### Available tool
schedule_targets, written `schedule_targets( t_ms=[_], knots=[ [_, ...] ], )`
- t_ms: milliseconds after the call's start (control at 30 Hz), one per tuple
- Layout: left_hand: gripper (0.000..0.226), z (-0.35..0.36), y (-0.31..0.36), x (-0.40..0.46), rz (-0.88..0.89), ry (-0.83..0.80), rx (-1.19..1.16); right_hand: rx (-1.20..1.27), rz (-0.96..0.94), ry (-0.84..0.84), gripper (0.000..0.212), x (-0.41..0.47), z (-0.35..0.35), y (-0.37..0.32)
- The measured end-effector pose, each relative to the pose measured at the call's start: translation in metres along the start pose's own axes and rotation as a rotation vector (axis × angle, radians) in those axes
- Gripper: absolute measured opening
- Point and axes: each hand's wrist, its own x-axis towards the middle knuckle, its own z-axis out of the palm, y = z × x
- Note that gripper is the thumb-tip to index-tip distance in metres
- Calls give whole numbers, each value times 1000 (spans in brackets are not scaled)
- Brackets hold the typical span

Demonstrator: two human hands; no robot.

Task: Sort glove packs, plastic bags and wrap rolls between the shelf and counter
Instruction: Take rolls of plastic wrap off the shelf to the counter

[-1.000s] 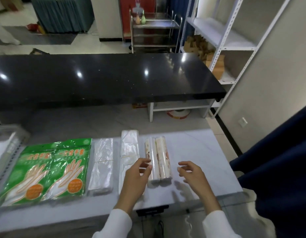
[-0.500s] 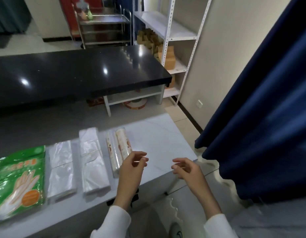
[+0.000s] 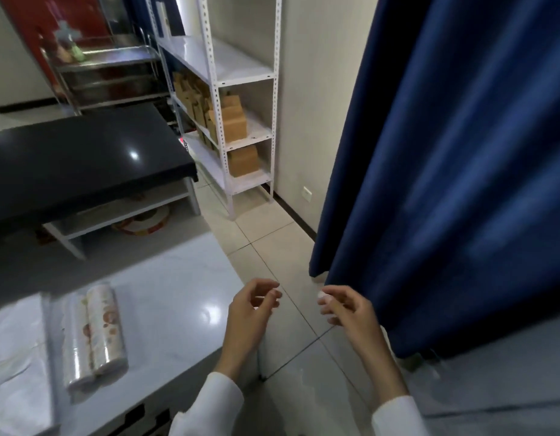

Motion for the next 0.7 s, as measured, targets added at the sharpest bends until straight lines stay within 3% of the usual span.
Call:
schedule_targets(
  t_ms=[300,700],
  knots=[
    [14,75,29,58,34,-72,14,75,27,80,18,54,-71,-3],
    [15,104,20,237,-35,43,-98,-8,48,-26,23,238,-64,-47]
  ],
)
